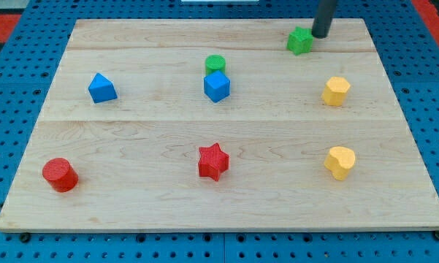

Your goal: Place green star towards the right side of the blue cube

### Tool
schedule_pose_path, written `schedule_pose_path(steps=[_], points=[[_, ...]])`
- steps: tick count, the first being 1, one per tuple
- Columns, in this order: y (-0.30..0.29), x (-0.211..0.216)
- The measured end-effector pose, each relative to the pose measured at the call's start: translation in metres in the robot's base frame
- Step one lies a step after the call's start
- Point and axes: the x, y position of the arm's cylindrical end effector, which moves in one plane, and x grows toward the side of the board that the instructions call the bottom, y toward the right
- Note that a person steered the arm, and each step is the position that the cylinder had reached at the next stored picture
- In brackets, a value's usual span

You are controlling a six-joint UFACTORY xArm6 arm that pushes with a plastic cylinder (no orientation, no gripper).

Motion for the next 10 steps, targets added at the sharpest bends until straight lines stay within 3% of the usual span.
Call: schedule_pose_path(steps=[2, 3, 5, 8, 10], points=[[-0.057, 0.006], [-0.077, 0.039], [-0.044, 0.085], [-0.100, 0.103], [-0.059, 0.142]])
